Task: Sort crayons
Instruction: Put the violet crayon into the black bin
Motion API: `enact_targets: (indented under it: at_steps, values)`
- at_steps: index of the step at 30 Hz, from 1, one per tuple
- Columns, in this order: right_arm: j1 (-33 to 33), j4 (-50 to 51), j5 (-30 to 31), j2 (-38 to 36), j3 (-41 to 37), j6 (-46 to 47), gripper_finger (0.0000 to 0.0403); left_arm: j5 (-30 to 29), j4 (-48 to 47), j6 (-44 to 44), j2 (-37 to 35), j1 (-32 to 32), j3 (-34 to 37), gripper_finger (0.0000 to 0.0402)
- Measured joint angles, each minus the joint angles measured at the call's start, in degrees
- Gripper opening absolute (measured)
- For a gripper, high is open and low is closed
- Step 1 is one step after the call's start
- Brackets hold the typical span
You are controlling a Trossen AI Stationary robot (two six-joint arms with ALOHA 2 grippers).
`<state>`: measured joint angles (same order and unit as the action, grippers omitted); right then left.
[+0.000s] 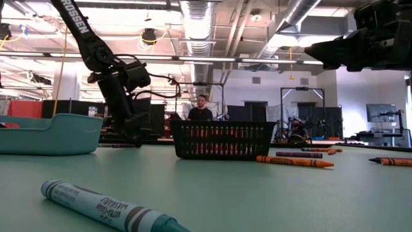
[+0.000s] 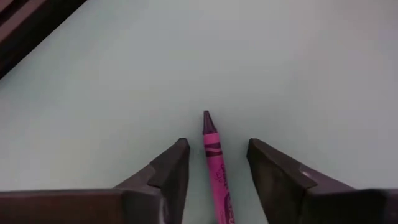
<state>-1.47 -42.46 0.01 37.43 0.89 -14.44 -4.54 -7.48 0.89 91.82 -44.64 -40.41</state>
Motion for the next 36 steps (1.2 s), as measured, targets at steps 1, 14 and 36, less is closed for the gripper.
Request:
enact_targets:
  at_steps: [1, 14, 36]
  values:
    - [0.0, 0.0, 0.0, 0.0, 0.0, 0.0, 0.0107, 0.0, 0.1, 0.0, 0.0, 0.0, 0.6, 0.0138]
    - [0.0, -0.5, 0.0, 0.0, 0.0, 0.0, 0.0107, -0.6, 7.6, -0.6, -0.1, 0.0, 5.8, 0.0028]
    - [-0.1, 2.1, 0.0, 0.1, 0.0, 0.0, 0.0107, 23.2, 11.1, -5.6, 0.2, 16.0, -11.1, 0.0016]
